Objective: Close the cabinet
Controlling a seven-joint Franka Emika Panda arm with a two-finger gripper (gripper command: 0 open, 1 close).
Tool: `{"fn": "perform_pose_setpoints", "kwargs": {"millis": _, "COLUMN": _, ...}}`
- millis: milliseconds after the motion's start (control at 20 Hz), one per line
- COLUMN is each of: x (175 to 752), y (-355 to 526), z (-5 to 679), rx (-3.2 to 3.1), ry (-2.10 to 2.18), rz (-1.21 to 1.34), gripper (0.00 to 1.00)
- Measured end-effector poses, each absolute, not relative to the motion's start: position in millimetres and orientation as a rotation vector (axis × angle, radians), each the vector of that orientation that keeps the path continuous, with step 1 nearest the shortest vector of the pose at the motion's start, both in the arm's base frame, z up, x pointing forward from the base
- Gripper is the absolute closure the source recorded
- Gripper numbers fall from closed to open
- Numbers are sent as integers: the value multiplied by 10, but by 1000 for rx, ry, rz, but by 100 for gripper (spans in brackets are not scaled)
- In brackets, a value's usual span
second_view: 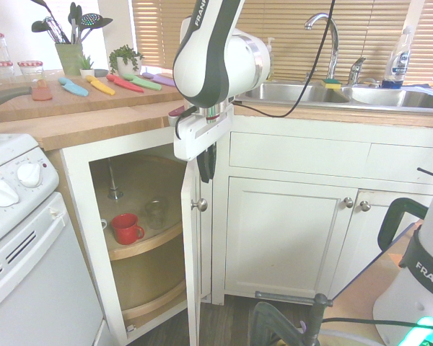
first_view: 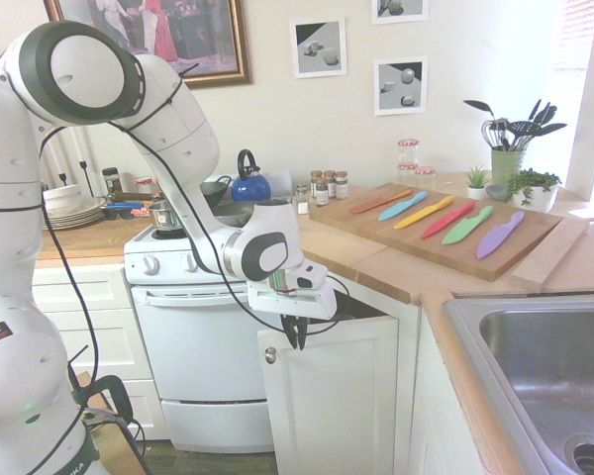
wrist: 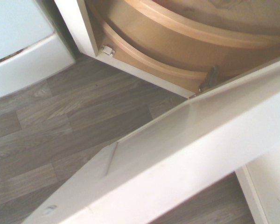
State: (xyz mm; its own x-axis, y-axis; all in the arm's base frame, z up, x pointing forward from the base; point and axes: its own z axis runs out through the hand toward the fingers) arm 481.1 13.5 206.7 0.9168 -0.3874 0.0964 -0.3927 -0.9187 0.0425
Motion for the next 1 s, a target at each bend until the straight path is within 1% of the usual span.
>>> {"fn": "perform_pose_setpoints", "kwargs": {"millis": 200, "x": 4867, "y": 228, "z": 2049, "rx": 3010, "ry": -609, "rz": 110, "gripper": 100}}
{"fn": "perform_pose_setpoints", "kwargs": {"millis": 600, "x": 5165, "y": 489, "z": 2054, "rx": 2999, "ry": -611, "rz": 31, "gripper": 100}}
{"fn": "perform_pose_setpoints", "kwargs": {"millis": 1000, "x": 5860, "y": 964, "z": 2275, "rx": 3015, "ry": -662, "rz": -3, "gripper": 100}}
